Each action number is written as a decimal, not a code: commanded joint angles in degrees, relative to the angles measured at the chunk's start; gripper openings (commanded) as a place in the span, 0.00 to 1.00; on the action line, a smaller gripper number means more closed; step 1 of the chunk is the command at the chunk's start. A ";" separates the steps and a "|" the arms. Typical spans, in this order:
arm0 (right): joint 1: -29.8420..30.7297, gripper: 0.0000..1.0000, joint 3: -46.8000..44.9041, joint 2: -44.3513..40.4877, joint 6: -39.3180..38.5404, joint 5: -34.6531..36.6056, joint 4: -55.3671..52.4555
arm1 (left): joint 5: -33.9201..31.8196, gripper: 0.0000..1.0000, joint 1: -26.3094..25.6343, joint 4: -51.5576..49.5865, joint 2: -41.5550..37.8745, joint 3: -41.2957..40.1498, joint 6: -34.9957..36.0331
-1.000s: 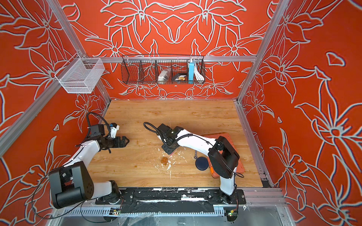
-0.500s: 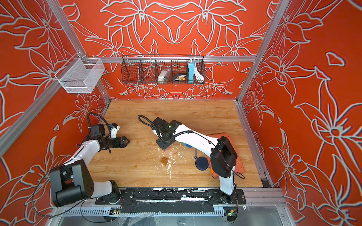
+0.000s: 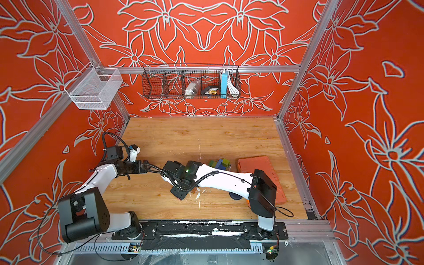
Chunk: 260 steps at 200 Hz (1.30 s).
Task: Assemble the letter h with lego
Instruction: Pick up the lego brick from the center of the board, then place the lego brick at the center of the board.
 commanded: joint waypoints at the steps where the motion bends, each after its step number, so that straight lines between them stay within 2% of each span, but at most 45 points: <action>1: -0.13 0.19 -1.45 1.59 -1.46 -0.08 -0.94 | 0.97 0.99 0.18 -0.88 -0.36 0.54 0.41; 172: -0.19 0.19 -4.20 3.63 -2.03 3.17 -0.88 | 0.80 0.99 0.17 -0.82 -0.48 0.46 0.31; 260: -0.17 0.20 -6.12 3.25 -0.43 1.55 1.04 | 0.75 0.99 0.17 -0.98 -0.26 0.64 0.32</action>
